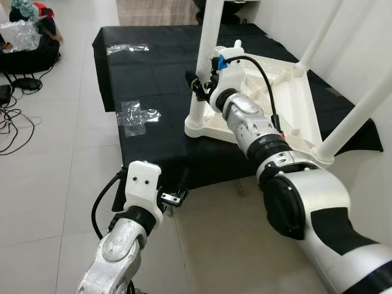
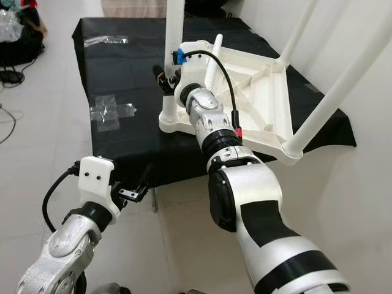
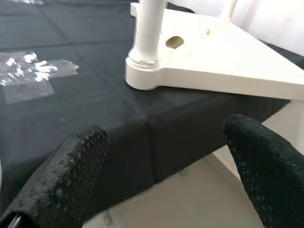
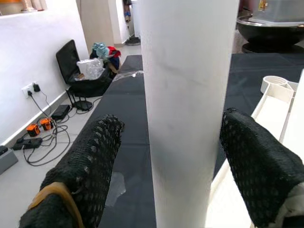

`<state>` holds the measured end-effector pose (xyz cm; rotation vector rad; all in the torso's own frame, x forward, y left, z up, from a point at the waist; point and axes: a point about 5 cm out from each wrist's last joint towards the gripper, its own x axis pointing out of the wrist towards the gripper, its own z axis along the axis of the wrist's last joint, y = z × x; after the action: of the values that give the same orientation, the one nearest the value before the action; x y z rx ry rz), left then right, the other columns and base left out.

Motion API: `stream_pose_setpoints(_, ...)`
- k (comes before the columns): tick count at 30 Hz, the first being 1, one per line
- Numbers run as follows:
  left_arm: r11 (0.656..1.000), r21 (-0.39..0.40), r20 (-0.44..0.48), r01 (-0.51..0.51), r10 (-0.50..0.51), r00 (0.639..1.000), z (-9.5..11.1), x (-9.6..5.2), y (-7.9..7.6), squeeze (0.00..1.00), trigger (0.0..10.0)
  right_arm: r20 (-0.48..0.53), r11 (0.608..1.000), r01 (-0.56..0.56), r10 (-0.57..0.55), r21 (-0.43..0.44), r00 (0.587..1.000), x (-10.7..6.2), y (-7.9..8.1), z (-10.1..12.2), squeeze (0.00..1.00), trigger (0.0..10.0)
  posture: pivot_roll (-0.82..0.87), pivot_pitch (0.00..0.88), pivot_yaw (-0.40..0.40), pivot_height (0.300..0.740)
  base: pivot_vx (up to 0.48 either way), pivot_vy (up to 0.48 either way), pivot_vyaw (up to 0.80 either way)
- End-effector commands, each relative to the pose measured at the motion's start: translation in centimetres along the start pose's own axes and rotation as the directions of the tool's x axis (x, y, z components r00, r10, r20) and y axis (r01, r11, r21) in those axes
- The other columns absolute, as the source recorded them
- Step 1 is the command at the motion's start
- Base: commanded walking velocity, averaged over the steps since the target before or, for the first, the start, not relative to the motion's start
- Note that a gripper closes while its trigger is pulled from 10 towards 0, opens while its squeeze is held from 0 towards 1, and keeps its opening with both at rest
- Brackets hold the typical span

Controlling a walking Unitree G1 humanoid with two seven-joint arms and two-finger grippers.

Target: Building children table

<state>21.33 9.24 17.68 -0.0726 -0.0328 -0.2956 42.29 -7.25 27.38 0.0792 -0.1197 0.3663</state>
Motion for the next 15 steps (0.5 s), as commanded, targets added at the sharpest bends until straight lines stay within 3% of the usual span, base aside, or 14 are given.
stream_pose_setpoints(1, 1.000, -0.015, -0.009, 0.014, -0.014, 1.000, 0.2, -0.4, -0.8, 0.00, 10.0, 0.018, 1.000, 0.003, -0.004, 0.027, 1.000, 0.1, 0.3, 0.3, 0.00, 10.0, 0.09, 0.196, -0.164, 0.740, 0.000, 0.000, 0.00)
stream_pose_setpoints(10, 1.000, -0.024, -0.008, 0.019, -0.020, 1.000, 0.9, -1.0, -1.3, 0.00, 10.0, 0.050, 0.994, -0.092, 0.089, 0.060, 0.995, 0.4, 1.4, 1.2, 0.00, 10.0, 0.09, 0.258, -0.173, 0.740, 0.000, 0.000, 0.00)
stream_pose_setpoints(11, 1.000, -0.029, -0.009, 0.012, -0.012, 1.000, 1.0, -1.0, -1.3, 0.00, 10.0, 0.053, 0.993, -0.102, 0.099, 0.058, 0.994, 0.4, 1.4, 1.3, 0.00, 0.0, 0.09, 0.259, -0.174, 0.740, 0.000, 0.000, 0.00)
stream_pose_setpoints(15, 1.000, -0.017, -0.015, 0.004, -0.005, 1.000, 0.9, -0.9, -1.2, 0.00, 10.0, 0.057, 0.993, -0.105, 0.102, 0.058, 0.993, 0.2, 1.0, 1.0, 0.00, 0.0, 0.08, 0.241, -0.173, 0.740, 0.000, 0.000, 0.00)
